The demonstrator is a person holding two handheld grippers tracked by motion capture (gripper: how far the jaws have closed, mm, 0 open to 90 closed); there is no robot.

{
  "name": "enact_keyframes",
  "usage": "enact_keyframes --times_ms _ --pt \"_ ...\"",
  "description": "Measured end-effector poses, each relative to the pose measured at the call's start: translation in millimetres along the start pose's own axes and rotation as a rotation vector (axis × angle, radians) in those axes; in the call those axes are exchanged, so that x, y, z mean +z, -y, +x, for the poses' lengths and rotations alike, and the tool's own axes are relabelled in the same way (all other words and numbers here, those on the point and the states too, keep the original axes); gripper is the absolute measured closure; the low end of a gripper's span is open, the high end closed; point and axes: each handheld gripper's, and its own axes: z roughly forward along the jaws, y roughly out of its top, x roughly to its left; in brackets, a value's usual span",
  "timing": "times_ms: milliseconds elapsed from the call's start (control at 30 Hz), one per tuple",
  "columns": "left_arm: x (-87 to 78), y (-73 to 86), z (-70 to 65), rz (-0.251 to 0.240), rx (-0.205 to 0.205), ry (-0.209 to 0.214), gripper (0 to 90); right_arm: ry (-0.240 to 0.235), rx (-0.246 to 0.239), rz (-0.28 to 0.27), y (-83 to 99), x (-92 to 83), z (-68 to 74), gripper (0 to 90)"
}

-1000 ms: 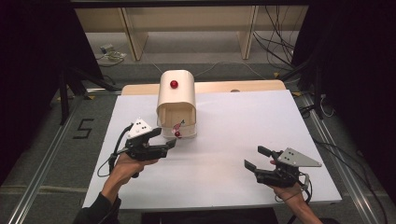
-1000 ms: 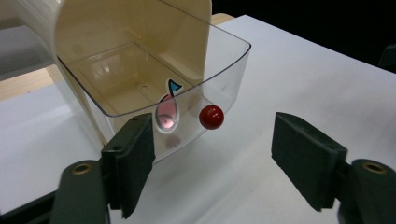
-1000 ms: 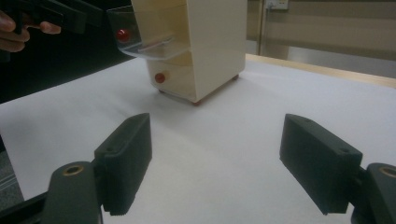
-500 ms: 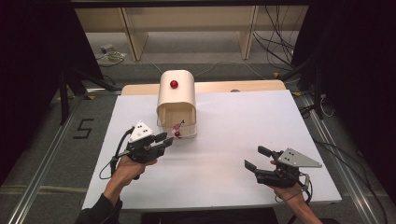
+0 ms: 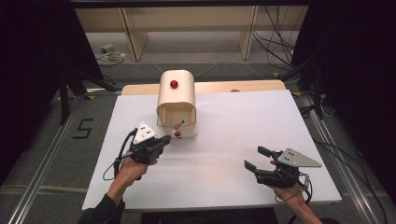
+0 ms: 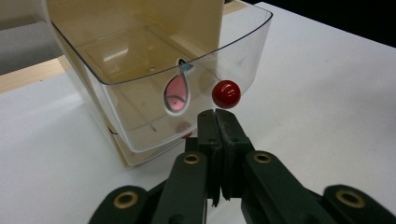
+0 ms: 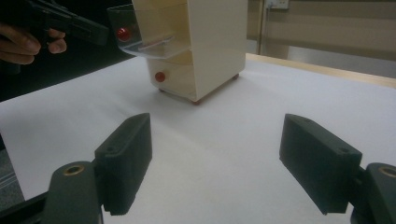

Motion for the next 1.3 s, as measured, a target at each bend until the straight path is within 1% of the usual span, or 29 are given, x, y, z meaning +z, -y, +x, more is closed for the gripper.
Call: enact_keyframes --times_ms 67,100,200,367,467,700,733,1000,1167,1233,1300 --pt "0.9 0.6 0.8 0.008 0.011 -0.007 88.7 -0.002 0.001 -0.001 0.0 0.2 -0.2 26.2" --pt "1.7 1.0 0.6 0.002 0.004 -0.011 88.8 -0.003 0.001 -0.001 0.1 0.3 -0.2 26.2" --pt "3.4 2.3 1.9 0.005 -0.003 -0.015 88.7 -0.006 0.002 -0.001 0.2 0.5 -0.2 26.2" --pt "6.3 3.7 2.7 0.003 -0.009 -0.022 88.7 -0.005 0.004 0.002 0.3 0.6 -0.3 26.2" --pt "7.2 4.3 3.5 0.006 -0.007 -0.023 88.7 -0.005 0.005 0.002 0.3 0.8 -0.4 26.2" --pt "10.1 5.7 3.9 0.004 -0.019 -0.029 88.7 -0.004 0.004 0.002 0.4 1.0 -0.6 26.3" --pt "10.4 5.8 4.3 0.006 -0.011 -0.03 88.7 -0.004 0.004 0.002 0.4 1.1 -0.6 26.2" --pt "11.8 5.5 4.9 -0.01 -0.016 -0.048 88.7 -0.005 0.004 0.001 0.6 1.3 -0.8 26.2" --pt "13.3 5.2 5.3 -0.014 -0.023 -0.047 88.7 -0.005 0.005 0.002 0.6 1.4 -0.7 26.2" --pt "13.3 5.1 5.3 -0.011 -0.015 -0.047 88.7 -0.005 0.004 0.002 0.6 1.4 -0.7 26.2" --pt "13.6 5.0 5.1 -0.015 -0.02 -0.049 88.7 -0.005 0.004 0.002 0.6 1.4 -0.7 26.2"
